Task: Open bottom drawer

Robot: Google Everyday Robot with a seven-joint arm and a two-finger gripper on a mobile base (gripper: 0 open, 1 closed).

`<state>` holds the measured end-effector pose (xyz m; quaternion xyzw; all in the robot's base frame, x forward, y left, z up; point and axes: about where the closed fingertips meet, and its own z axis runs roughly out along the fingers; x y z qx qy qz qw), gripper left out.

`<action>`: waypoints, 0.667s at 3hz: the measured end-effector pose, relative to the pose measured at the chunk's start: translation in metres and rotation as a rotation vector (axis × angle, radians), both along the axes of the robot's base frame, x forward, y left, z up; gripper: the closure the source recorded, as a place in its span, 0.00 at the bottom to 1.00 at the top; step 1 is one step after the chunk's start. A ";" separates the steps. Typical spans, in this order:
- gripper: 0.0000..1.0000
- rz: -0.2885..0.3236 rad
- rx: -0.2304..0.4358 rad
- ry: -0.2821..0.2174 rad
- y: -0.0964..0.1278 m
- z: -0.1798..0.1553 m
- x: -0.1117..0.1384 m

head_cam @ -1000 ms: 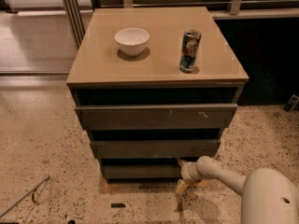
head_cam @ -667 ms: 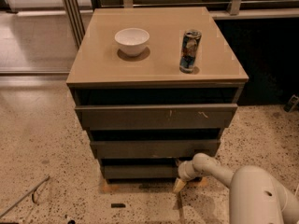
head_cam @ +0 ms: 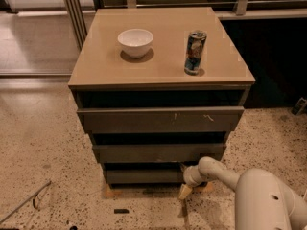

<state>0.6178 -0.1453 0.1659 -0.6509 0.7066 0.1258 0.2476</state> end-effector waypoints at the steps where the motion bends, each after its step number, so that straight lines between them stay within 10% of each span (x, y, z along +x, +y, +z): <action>1: 0.00 -0.009 0.000 0.068 -0.005 0.001 -0.013; 2: 0.00 -0.015 0.008 0.133 -0.009 0.001 -0.026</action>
Offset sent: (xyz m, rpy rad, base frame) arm -0.0378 -0.0178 0.0068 0.0158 0.2058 -0.0255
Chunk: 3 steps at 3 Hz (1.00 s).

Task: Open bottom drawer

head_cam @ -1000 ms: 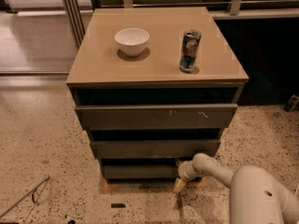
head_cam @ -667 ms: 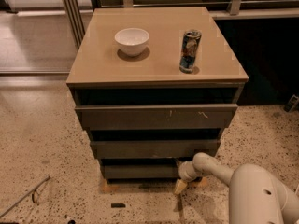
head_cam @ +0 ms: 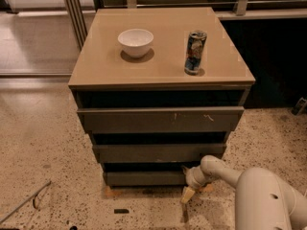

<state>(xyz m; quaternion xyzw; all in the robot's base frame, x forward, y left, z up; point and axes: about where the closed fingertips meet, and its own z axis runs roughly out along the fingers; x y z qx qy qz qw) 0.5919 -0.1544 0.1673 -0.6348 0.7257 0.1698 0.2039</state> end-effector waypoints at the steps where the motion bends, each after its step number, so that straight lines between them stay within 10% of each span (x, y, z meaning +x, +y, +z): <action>1: 0.00 -0.002 0.012 0.063 -0.005 0.003 -0.016; 3: 0.00 0.021 0.074 0.166 -0.007 0.023 -0.061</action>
Offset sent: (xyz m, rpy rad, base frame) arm -0.0615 -0.0121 0.0281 0.0913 0.1723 0.0232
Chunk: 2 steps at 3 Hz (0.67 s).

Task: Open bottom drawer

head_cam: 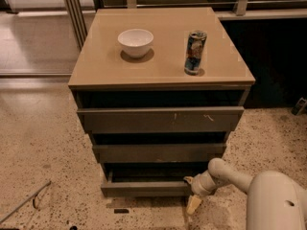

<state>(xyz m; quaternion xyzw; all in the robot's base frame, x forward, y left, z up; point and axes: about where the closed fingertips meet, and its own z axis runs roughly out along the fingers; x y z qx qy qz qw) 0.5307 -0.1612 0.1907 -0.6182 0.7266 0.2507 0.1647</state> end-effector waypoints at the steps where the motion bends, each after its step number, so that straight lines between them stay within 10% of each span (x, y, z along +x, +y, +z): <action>1: 0.00 0.012 0.014 0.048 0.001 0.008 -0.023; 2: 0.00 0.019 0.018 0.116 0.000 0.015 -0.050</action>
Offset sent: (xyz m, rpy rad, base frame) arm -0.0804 -0.0051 0.0277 0.0179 0.1973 0.0225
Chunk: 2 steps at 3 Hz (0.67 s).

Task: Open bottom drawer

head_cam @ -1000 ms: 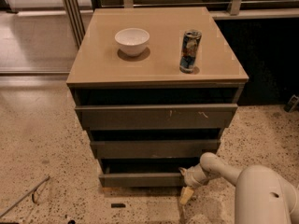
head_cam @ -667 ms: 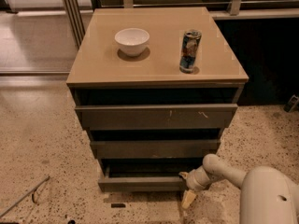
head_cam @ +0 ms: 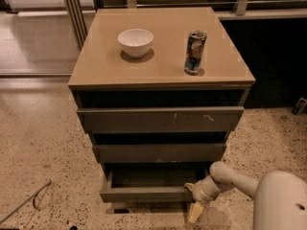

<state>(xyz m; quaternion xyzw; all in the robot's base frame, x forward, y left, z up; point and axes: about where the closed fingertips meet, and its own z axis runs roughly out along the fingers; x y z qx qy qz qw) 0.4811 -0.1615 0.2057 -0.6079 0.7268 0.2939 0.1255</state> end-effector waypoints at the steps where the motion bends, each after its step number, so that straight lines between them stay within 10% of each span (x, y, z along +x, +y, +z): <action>1: 0.00 -0.003 -0.007 0.094 -0.004 0.004 -0.028; 2: 0.00 -0.003 -0.007 0.094 -0.004 0.004 -0.028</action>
Offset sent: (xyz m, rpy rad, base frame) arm -0.0238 -0.0042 0.0039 -0.0069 0.0808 -0.0034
